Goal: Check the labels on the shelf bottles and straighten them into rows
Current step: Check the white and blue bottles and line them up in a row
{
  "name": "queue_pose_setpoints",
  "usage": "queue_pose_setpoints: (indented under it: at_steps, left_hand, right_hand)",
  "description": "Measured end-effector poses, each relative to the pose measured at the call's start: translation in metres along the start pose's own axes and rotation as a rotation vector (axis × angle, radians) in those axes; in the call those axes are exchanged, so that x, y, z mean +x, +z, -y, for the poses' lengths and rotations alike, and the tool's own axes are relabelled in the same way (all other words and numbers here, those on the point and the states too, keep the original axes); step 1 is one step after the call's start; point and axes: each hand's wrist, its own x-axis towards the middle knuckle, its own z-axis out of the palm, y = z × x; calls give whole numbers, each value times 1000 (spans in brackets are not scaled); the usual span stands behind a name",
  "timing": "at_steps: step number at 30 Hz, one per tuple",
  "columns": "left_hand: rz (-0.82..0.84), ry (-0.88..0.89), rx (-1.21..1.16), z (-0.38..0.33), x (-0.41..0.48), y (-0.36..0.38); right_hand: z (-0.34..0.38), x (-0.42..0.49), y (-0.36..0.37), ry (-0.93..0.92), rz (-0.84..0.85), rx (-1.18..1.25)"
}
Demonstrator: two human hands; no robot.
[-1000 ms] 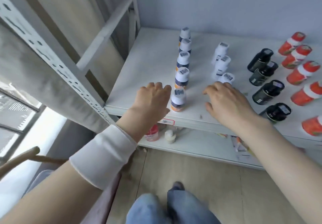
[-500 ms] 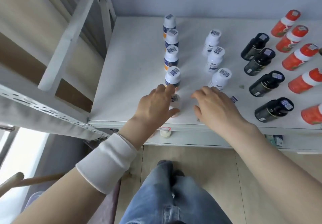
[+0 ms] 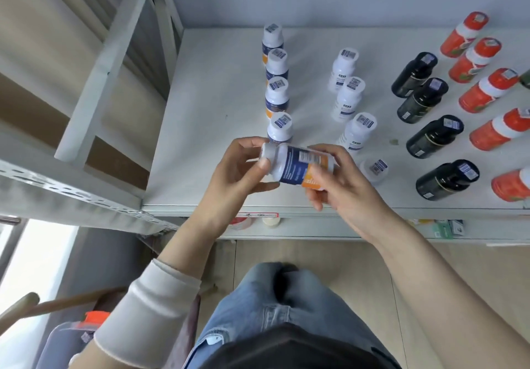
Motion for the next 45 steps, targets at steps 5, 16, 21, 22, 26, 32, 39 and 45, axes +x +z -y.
queue_pose_setpoints:
  at_steps: [5,16,21,22,26,32,39,45]
  left_hand:
    - [-16,-28,114,-9,8,-1]
    - [11,28,6,1,10,-1]
    - [3,70,-65,3,14,-2]
    - [21,86,-100,4,14,-2]
    - [2,-5,-258,12,14,-2]
    - [-35,-286,-417,23,19,4]
    - [-49,-83,6,13,36,-4]
    - [90,163,533,19,38,-10]
  right_hand:
    - [-5,1,1,-114,23,-37]
    - [-3,-3,-2,-117,9,42]
    - [-5,0,-3,-85,-85,122]
    - [-5,-1,-3,-67,-88,137]
    - [3,-4,1,-47,-183,66]
    - [3,2,24,-180,-494,-531]
    - [-32,-2,17,-23,-402,-543]
    - [-17,7,-3,-82,-342,-957]
